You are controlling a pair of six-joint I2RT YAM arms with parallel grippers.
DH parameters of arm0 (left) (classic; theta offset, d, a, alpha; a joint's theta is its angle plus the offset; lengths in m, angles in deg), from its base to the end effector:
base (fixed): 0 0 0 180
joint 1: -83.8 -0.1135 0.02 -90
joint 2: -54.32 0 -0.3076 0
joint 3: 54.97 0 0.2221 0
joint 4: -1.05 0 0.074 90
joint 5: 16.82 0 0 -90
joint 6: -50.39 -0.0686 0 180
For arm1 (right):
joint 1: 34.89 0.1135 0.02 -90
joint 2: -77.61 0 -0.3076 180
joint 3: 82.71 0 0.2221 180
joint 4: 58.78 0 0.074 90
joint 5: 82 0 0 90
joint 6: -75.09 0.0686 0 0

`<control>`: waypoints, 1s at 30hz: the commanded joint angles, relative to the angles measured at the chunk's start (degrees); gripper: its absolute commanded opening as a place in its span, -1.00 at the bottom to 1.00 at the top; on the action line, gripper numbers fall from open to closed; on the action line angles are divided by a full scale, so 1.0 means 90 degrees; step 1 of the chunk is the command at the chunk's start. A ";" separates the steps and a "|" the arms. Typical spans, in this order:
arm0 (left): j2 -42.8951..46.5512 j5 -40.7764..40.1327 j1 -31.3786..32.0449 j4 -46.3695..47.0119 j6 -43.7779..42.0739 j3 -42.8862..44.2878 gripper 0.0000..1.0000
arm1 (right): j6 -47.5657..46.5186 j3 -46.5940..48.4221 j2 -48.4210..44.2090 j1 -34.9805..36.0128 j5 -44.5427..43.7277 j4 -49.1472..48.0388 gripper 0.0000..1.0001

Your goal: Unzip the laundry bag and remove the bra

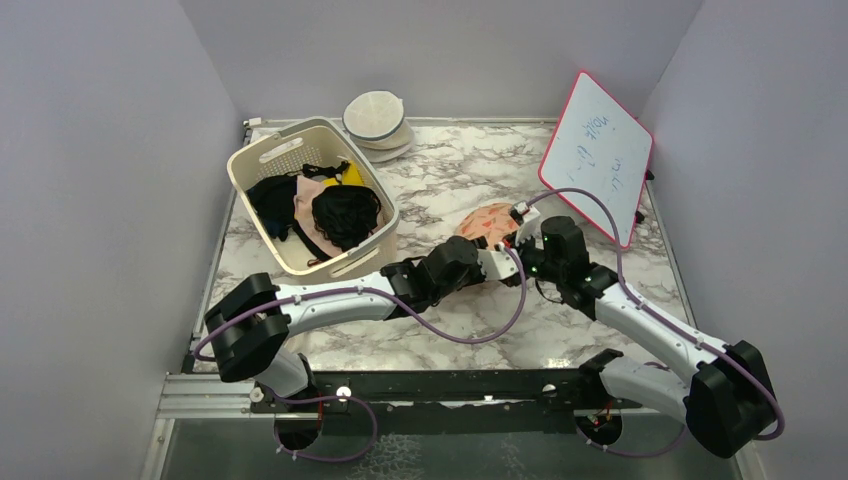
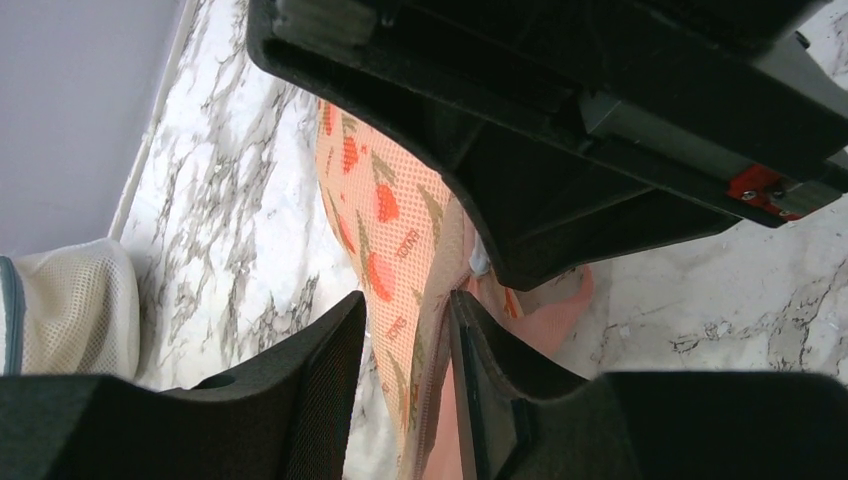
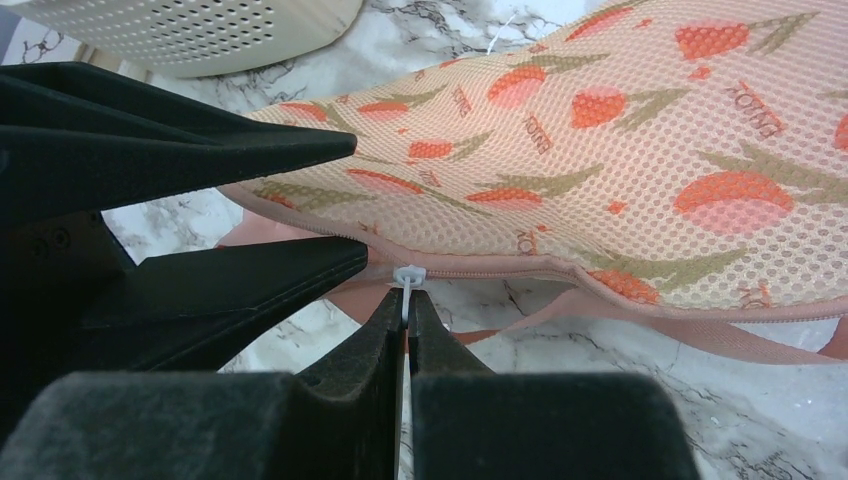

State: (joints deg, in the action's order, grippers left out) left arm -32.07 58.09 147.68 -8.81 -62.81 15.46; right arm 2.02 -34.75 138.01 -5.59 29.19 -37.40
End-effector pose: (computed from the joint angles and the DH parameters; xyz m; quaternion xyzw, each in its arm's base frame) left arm 0.1659 -0.2978 0.2983 0.5280 0.6569 -0.0788 0.5325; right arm 0.1619 0.1193 0.2563 -0.1795 0.8528 0.3309 0.3620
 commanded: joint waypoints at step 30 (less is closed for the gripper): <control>0.0287 0.0316 0.0031 0.0029 -0.0399 -0.0102 -1.00 | 0.0265 0.0253 0.0191 -0.0640 -0.1784 0.0495 -0.98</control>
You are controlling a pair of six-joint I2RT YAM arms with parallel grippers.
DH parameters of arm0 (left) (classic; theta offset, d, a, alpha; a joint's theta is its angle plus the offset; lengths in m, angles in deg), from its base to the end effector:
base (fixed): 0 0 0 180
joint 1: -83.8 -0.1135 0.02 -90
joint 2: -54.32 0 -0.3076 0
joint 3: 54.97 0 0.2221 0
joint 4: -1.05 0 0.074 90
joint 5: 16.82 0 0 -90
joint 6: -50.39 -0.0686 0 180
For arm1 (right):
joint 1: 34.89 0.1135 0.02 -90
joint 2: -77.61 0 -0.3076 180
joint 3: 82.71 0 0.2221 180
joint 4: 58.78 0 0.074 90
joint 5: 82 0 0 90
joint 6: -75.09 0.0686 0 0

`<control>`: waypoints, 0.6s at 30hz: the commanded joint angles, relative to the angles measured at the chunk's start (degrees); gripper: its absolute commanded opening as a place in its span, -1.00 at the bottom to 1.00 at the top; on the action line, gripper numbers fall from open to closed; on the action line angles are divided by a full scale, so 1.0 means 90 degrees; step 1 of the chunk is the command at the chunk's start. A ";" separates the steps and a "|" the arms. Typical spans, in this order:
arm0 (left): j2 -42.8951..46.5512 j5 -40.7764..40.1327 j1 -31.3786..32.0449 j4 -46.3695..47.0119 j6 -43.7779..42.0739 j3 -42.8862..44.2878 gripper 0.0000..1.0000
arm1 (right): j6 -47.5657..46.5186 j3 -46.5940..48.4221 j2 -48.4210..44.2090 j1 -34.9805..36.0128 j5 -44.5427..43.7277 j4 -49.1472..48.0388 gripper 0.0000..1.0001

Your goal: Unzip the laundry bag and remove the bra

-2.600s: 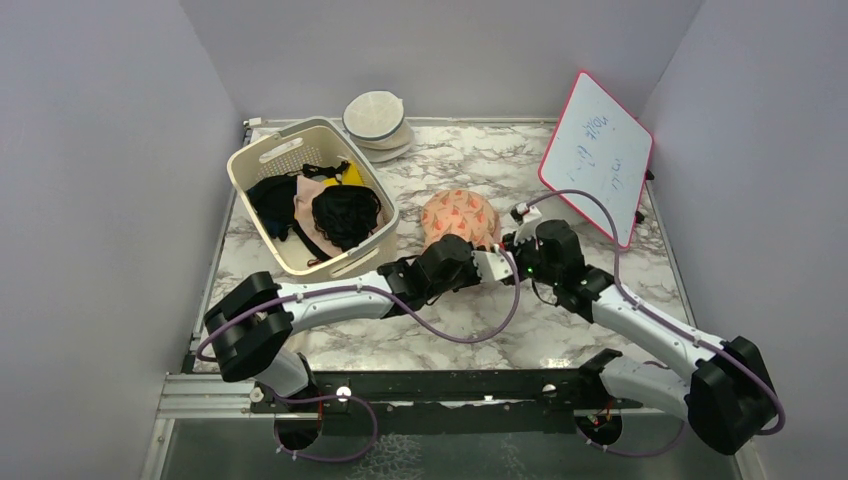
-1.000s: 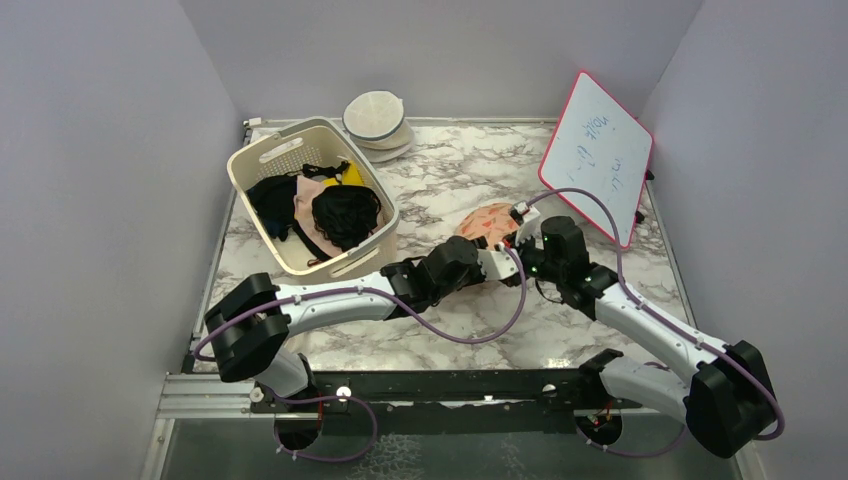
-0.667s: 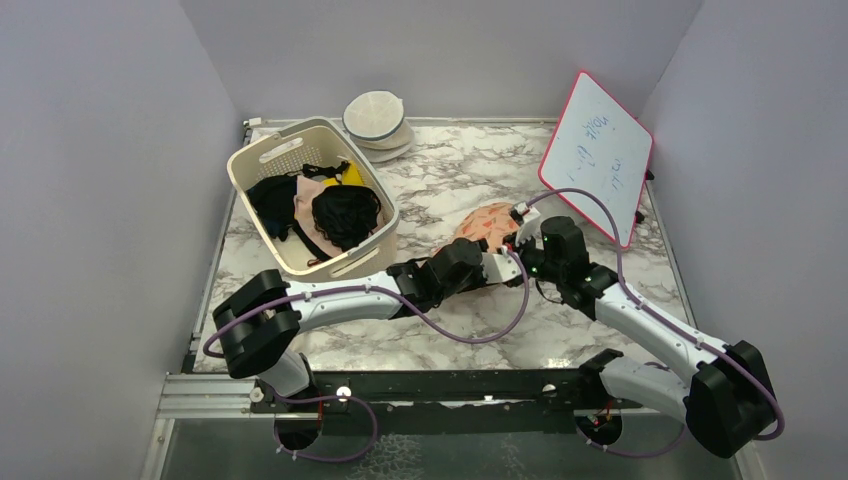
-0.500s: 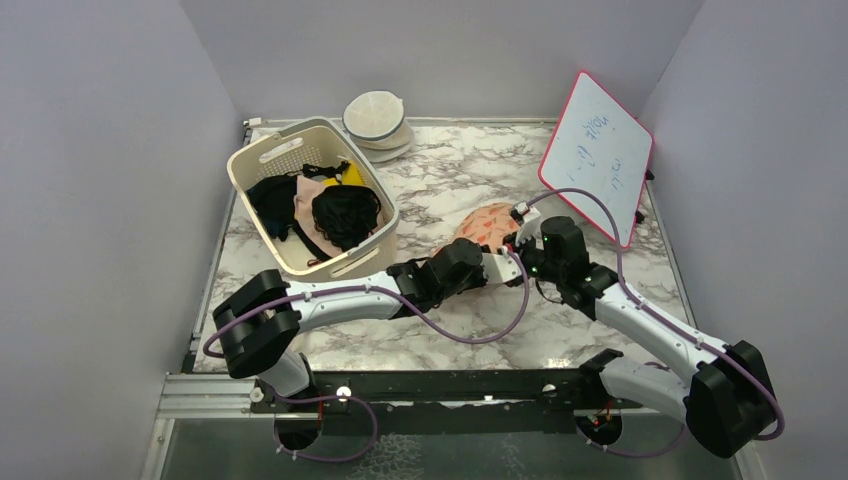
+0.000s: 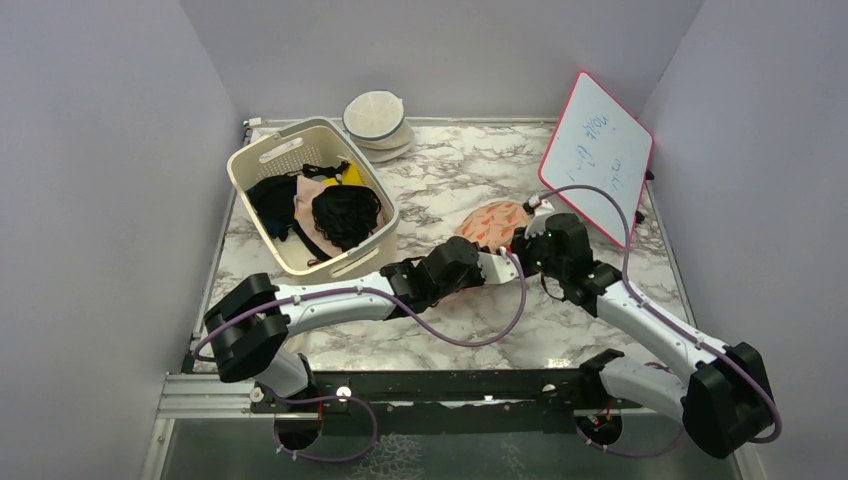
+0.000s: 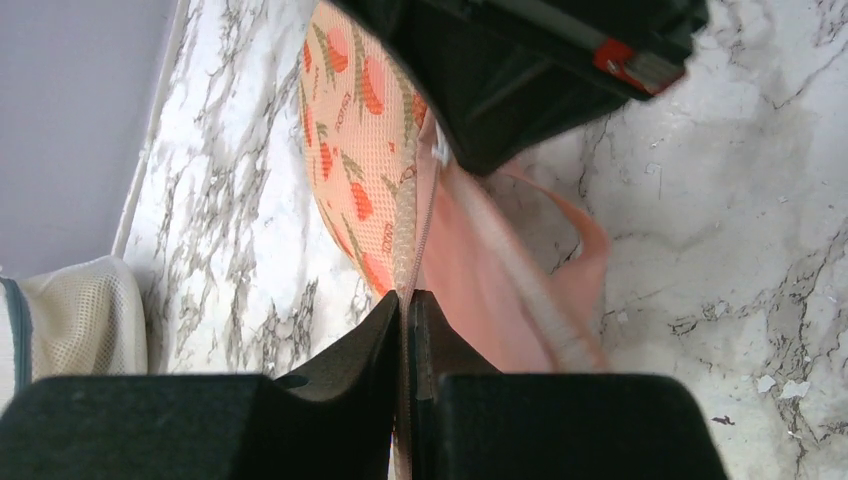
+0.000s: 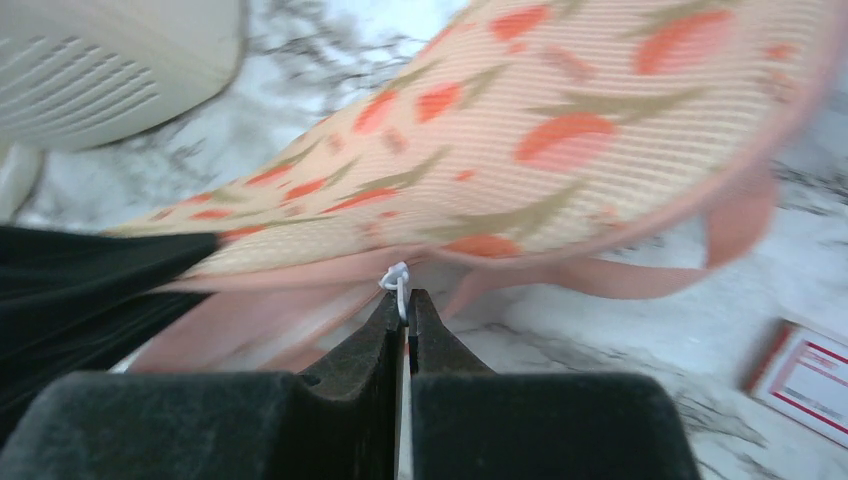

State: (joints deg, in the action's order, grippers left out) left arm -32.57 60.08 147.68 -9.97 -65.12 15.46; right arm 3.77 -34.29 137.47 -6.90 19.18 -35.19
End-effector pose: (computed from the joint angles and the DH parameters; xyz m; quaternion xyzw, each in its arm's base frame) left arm 0.1642 -0.2995 0.2927 0.5552 0.6453 -0.0773 0.5189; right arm 0.1694 0.1051 0.2544 -0.1165 0.8764 0.2613 0.3875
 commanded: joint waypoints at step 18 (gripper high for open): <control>0.0300 0.0096 0.0029 -0.0060 -0.0035 0.0024 -0.42 | -0.0288 -0.0021 -0.0001 -0.0620 0.1334 -0.0186 -0.98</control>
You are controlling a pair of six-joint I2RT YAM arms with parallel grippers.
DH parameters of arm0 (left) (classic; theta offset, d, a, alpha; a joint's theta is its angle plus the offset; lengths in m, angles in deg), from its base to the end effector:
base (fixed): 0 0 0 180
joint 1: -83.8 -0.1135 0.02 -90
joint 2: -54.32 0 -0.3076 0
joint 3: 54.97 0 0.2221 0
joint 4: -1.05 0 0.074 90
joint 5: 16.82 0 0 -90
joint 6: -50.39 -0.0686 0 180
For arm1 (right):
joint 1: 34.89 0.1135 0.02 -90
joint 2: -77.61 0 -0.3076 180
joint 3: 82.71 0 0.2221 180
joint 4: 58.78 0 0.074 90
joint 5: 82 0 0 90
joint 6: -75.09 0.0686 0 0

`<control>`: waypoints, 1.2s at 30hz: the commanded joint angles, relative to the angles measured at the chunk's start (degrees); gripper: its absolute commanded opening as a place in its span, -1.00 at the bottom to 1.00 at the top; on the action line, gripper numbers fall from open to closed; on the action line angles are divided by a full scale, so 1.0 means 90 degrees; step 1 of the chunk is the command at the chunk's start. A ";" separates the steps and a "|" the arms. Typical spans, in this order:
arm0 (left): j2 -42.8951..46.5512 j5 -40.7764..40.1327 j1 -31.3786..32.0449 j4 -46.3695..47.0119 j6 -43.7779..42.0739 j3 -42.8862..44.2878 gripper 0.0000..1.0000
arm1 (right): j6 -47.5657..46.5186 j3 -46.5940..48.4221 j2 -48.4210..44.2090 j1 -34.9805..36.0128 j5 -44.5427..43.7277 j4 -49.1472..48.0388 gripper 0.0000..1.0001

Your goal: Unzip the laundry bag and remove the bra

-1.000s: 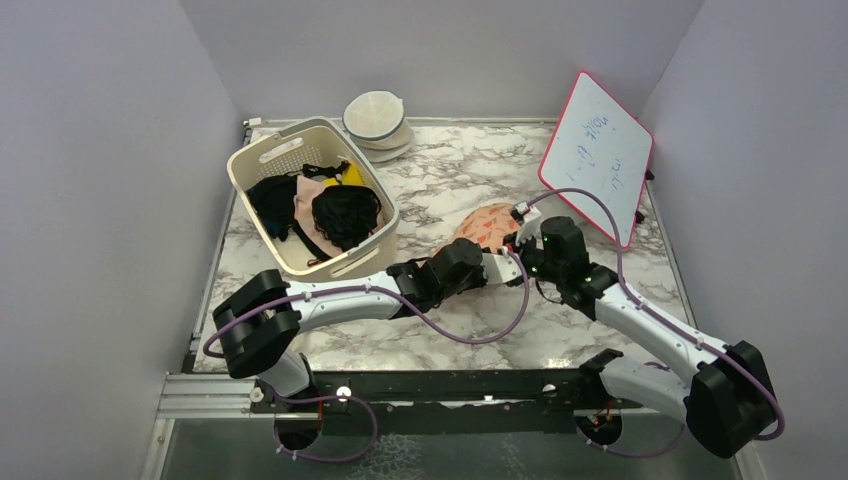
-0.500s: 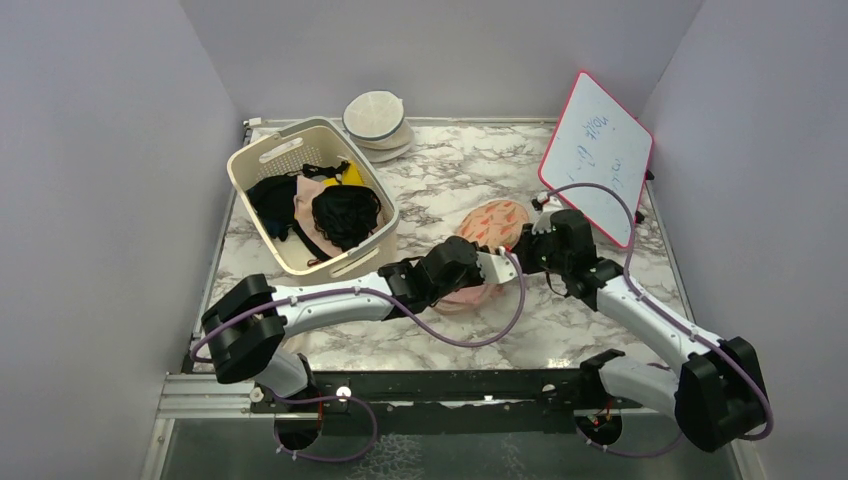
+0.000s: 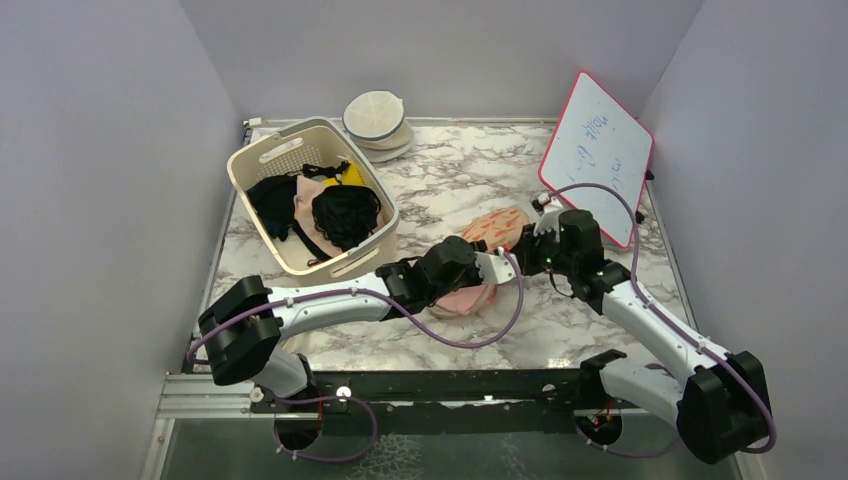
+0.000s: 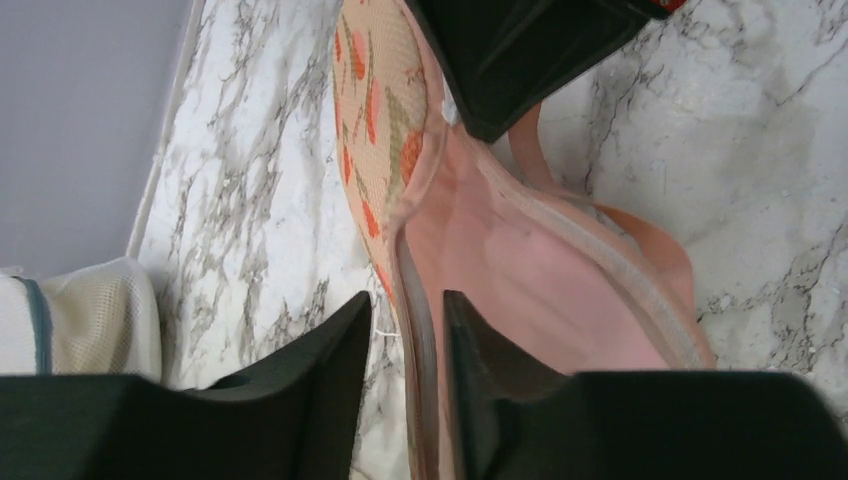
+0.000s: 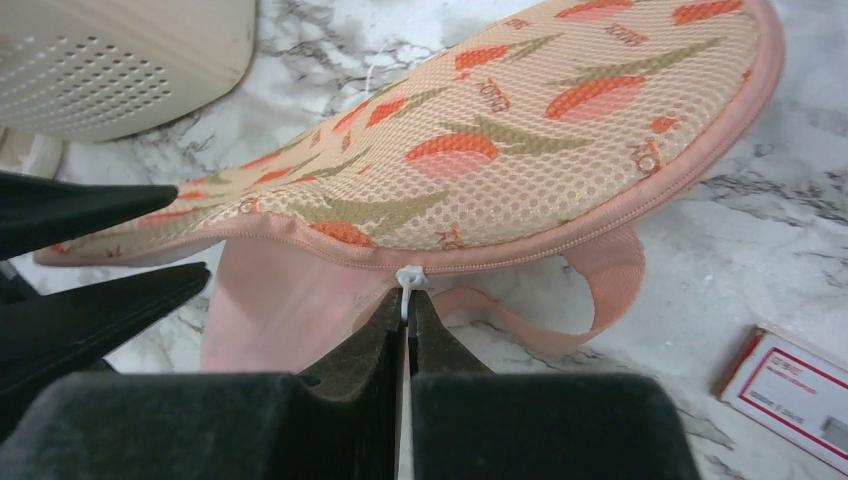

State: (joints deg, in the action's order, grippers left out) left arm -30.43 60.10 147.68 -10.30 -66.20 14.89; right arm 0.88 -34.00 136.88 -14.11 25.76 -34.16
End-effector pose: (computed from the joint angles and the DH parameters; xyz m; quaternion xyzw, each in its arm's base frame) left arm 0.1605 -0.2920 0.3005 0.5566 0.6368 -0.0761 0.5281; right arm 0.1749 0.0888 0.2569 -0.1092 0.8732 0.2728 0.3889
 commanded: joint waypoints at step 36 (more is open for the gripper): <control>-0.0035 0.0099 0.0054 0.0022 0.0010 0.0044 -1.00 | 0.0668 0.0253 -0.0024 0.1129 -0.1776 0.0292 -0.98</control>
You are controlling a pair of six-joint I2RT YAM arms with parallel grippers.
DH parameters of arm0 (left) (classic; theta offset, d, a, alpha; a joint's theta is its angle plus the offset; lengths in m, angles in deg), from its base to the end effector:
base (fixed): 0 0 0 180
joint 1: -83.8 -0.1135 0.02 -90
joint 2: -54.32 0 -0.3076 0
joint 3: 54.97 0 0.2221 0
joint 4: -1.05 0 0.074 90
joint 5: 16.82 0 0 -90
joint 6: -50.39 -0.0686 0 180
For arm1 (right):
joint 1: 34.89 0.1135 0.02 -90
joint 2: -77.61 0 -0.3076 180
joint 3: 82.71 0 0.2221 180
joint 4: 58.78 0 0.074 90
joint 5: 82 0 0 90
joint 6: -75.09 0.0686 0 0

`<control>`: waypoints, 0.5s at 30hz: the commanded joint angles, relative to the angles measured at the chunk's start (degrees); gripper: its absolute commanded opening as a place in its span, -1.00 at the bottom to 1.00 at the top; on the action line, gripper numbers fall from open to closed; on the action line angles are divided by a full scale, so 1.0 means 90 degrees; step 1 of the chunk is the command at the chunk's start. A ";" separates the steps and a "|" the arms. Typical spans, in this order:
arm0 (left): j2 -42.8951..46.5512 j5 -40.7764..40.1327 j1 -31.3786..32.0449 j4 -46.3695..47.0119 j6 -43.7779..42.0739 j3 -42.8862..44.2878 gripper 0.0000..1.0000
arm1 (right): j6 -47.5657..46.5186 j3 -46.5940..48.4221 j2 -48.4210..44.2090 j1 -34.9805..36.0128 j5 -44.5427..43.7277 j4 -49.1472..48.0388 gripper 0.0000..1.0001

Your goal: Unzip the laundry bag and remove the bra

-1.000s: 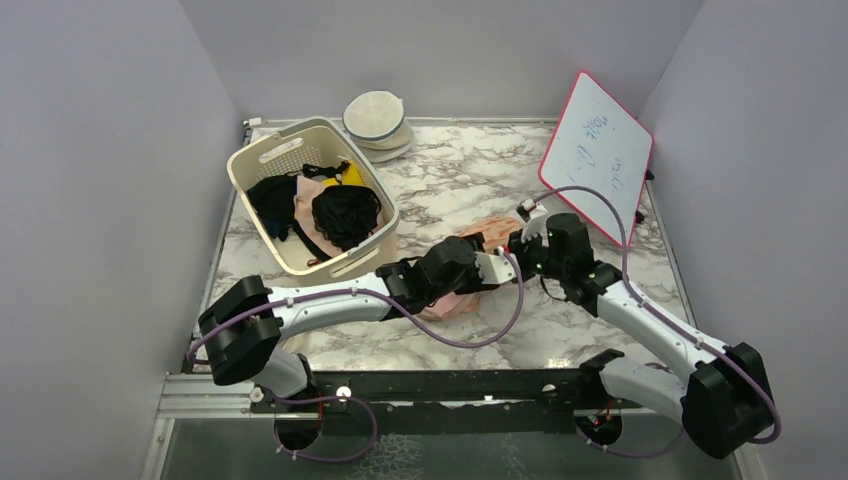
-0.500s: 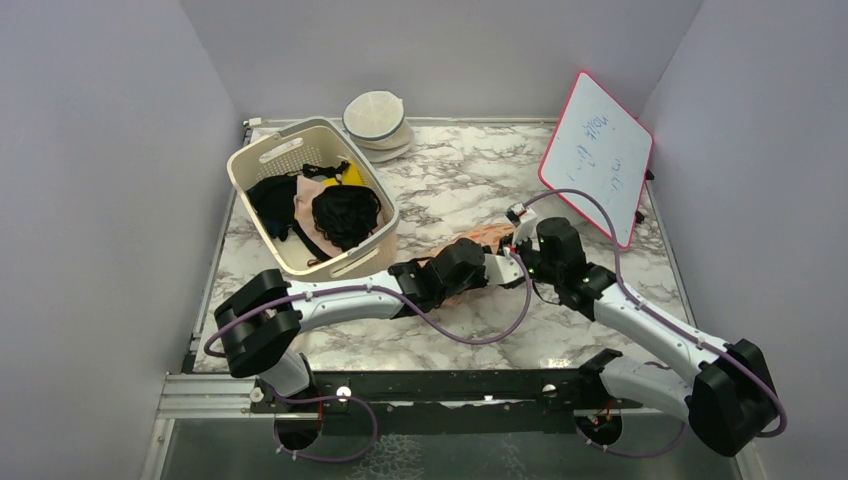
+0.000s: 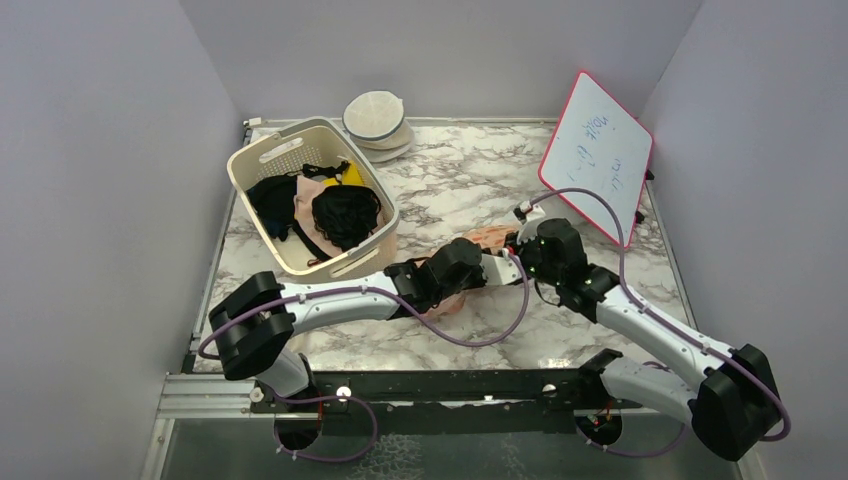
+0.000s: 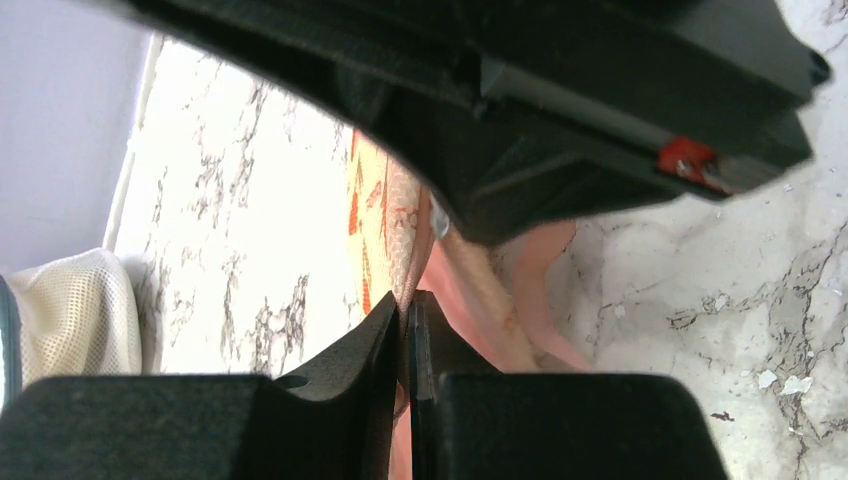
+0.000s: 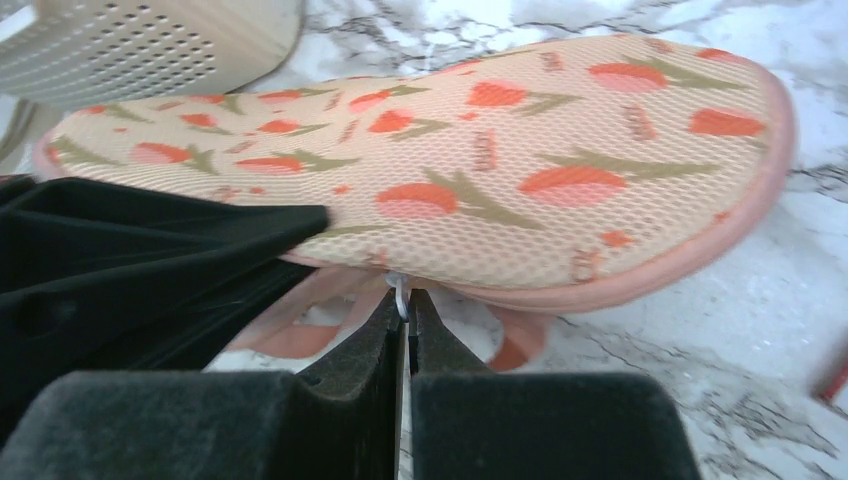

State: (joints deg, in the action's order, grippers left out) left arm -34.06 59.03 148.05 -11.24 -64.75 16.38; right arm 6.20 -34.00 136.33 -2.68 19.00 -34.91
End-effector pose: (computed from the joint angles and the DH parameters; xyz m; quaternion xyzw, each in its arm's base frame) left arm 0.1655 -0.3045 0.2871 0.5582 0.6526 -0.0676 0.5080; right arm 0.1592 0.1157 0.2590 -0.1298 0.8699 0.2857 0.3805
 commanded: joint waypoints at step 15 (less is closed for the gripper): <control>0.0558 0.0293 0.0068 0.0138 -0.0302 -0.0204 -1.00 | -0.0773 0.0192 -0.0236 -0.1584 0.0762 0.0124 -0.98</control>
State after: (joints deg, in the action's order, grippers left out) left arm -30.93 60.32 148.16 -10.78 -66.94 14.96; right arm 2.57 -32.58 136.86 -16.65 17.69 -31.17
